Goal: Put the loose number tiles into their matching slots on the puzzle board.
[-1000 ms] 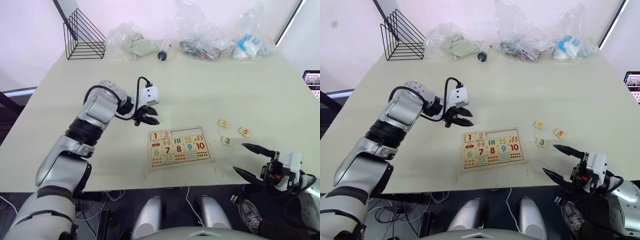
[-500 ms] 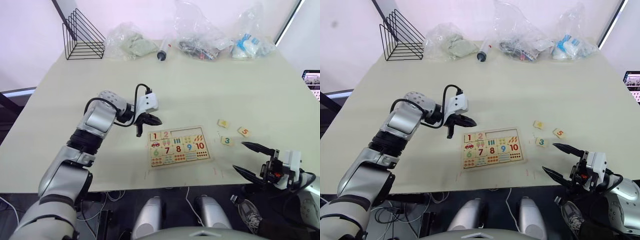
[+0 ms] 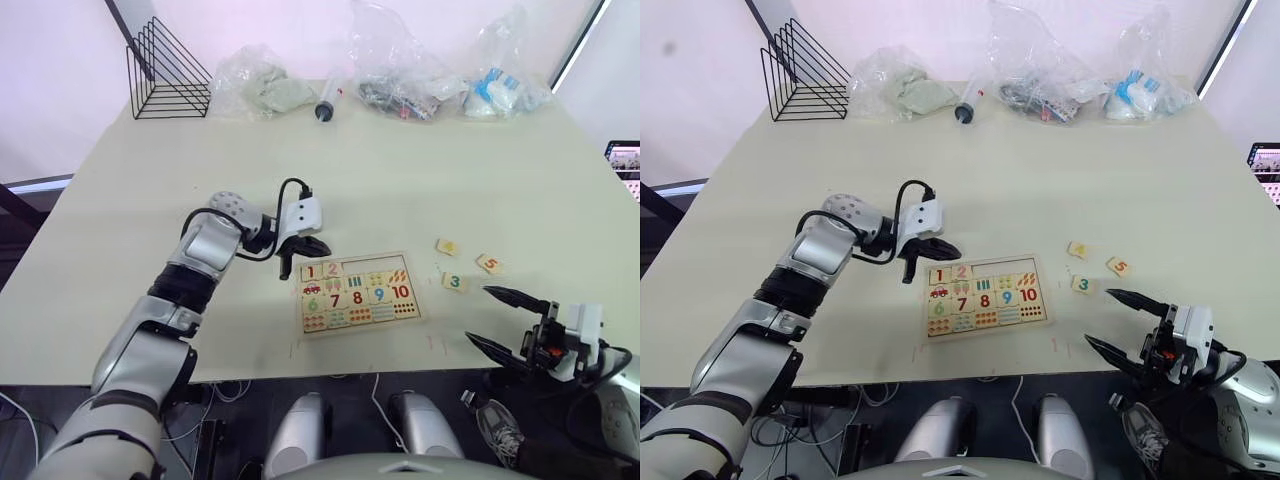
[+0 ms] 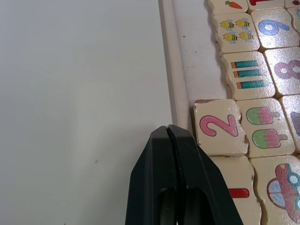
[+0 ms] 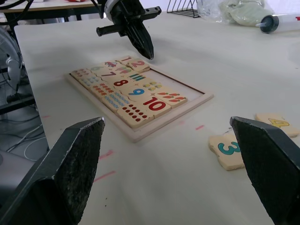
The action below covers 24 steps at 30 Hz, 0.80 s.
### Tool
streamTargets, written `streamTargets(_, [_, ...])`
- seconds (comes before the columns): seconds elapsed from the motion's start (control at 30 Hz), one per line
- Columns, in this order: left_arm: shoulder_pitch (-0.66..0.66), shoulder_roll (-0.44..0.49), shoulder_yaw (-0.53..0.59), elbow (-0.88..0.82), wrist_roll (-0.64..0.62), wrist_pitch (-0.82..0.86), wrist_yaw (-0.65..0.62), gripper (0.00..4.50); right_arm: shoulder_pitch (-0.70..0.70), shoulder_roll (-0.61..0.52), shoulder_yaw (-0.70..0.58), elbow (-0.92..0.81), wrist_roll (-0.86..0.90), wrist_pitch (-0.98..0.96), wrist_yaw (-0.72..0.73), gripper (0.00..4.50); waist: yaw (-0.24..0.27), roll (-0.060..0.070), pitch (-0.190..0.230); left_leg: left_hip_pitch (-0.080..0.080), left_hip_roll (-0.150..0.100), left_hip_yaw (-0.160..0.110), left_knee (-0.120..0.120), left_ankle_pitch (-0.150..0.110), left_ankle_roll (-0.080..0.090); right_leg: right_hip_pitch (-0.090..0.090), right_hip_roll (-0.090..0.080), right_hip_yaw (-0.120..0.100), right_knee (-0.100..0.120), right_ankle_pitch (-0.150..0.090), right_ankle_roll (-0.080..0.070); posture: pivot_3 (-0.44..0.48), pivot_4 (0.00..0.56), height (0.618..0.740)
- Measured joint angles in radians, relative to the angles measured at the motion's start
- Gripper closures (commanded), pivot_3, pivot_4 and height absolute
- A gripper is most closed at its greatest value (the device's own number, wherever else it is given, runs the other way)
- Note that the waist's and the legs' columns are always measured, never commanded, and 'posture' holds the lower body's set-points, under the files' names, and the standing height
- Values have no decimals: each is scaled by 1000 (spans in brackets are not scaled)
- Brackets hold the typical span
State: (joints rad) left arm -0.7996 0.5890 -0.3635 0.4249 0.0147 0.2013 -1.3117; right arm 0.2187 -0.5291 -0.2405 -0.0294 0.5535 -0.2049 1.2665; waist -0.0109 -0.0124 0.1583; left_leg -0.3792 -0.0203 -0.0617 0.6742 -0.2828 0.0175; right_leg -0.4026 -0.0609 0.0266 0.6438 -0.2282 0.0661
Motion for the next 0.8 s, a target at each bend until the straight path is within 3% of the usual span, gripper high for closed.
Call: streamTargets(0.8, [3, -12, -1, -3, 21, -14, -46, 4469, 14, -1, 0, -10, 1, 0, -8, 0, 0, 0, 0, 0, 0, 0, 0, 0, 0, 0, 0, 0, 0, 0, 0, 0, 150, 740])
